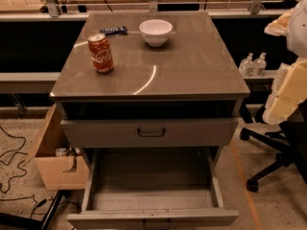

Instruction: Close middle drawer

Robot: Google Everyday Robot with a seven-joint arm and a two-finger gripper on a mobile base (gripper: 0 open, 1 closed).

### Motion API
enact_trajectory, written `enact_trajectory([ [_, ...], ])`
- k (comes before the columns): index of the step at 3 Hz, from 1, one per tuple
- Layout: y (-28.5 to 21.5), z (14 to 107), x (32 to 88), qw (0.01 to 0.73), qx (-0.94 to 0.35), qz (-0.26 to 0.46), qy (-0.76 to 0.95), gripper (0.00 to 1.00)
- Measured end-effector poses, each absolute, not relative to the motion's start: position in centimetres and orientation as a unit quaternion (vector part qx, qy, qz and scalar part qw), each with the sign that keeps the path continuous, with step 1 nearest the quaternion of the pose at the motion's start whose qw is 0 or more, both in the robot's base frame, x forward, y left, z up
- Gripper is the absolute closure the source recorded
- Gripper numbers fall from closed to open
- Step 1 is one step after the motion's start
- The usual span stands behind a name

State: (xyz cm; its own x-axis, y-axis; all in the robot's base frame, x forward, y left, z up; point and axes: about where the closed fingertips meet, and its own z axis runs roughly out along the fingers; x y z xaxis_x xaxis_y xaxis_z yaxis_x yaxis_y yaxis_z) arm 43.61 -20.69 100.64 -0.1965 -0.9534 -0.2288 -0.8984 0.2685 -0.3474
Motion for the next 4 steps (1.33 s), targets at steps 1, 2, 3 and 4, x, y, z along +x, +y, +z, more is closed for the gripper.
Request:
enact_trajectory([
  [1, -20.7, 100.7, 43.6, 0.202, -0.601, -0.068, 0.770, 0.00],
  [2, -19.6, 98.3, 44.0, 0.206, -0.611, -0.040, 0.764, 0.00],
  [3, -17.3, 94.0, 44.1, 0.215, -0.627, 0.001, 0.749, 0.00],
  [4, -14.8, 87.7, 43.8, 0.214, -0.635, 0.037, 0.742, 0.00],
])
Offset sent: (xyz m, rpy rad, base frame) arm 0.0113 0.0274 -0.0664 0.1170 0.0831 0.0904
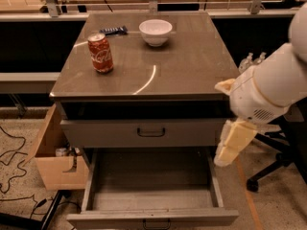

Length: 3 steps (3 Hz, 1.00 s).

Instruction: Close middle drawer

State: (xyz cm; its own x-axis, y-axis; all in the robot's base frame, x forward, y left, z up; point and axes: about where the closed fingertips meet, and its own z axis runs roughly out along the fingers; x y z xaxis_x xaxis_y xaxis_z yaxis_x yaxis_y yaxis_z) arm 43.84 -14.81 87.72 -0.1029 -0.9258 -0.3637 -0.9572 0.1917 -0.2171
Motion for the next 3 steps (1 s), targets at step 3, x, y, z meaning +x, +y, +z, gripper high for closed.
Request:
enact_trajectory([
  [3, -13.0, 77.2, 42.0, 0.175, -0.648, 0.047, 0.740, 0.00],
])
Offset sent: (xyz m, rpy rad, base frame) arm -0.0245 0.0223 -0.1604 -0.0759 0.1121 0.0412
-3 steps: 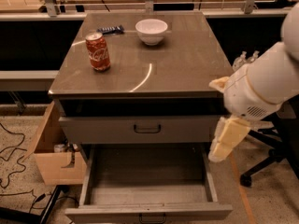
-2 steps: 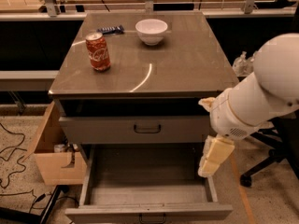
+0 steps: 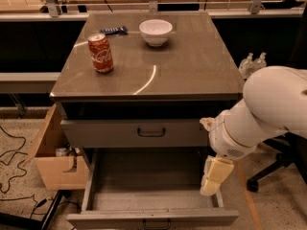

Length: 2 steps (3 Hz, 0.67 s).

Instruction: Close middle drawer

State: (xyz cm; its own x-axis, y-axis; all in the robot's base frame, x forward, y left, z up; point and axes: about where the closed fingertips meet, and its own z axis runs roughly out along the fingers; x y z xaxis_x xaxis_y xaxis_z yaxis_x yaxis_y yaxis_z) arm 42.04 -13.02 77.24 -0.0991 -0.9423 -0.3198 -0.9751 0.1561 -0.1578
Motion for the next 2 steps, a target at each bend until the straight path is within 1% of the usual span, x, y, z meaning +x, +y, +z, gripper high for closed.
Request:
enact_trajectory([
  [2, -13.8, 70.0, 43.1, 0.124, -0.652, 0.073, 0.744, 0.00],
])
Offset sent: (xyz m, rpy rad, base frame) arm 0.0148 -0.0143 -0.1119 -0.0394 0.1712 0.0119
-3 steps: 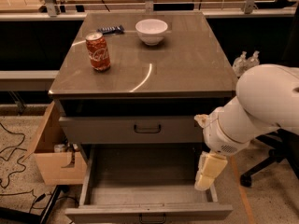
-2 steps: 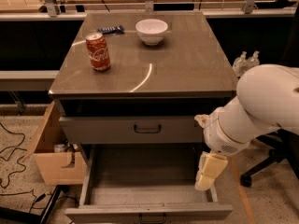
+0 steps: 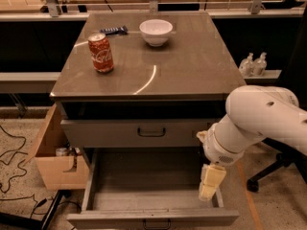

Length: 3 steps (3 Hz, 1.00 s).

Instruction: Close middle drawer

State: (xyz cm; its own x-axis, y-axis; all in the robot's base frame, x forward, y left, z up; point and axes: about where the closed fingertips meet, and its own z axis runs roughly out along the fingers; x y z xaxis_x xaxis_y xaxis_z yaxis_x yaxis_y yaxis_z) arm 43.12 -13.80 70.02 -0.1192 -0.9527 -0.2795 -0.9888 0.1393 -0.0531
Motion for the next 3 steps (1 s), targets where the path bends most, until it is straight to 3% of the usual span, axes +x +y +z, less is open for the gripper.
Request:
enact_trajectory([
  [1, -14.1, 66.7, 42.6, 0.099, -0.650, 0.081, 0.749, 0.00],
  [2, -14.2, 63.5, 42.0, 0.081, -0.649, 0.093, 0.751, 0.17],
  [3, -14.2, 60.9, 41.3, 0.074, -0.652, 0.102, 0.748, 0.42],
])
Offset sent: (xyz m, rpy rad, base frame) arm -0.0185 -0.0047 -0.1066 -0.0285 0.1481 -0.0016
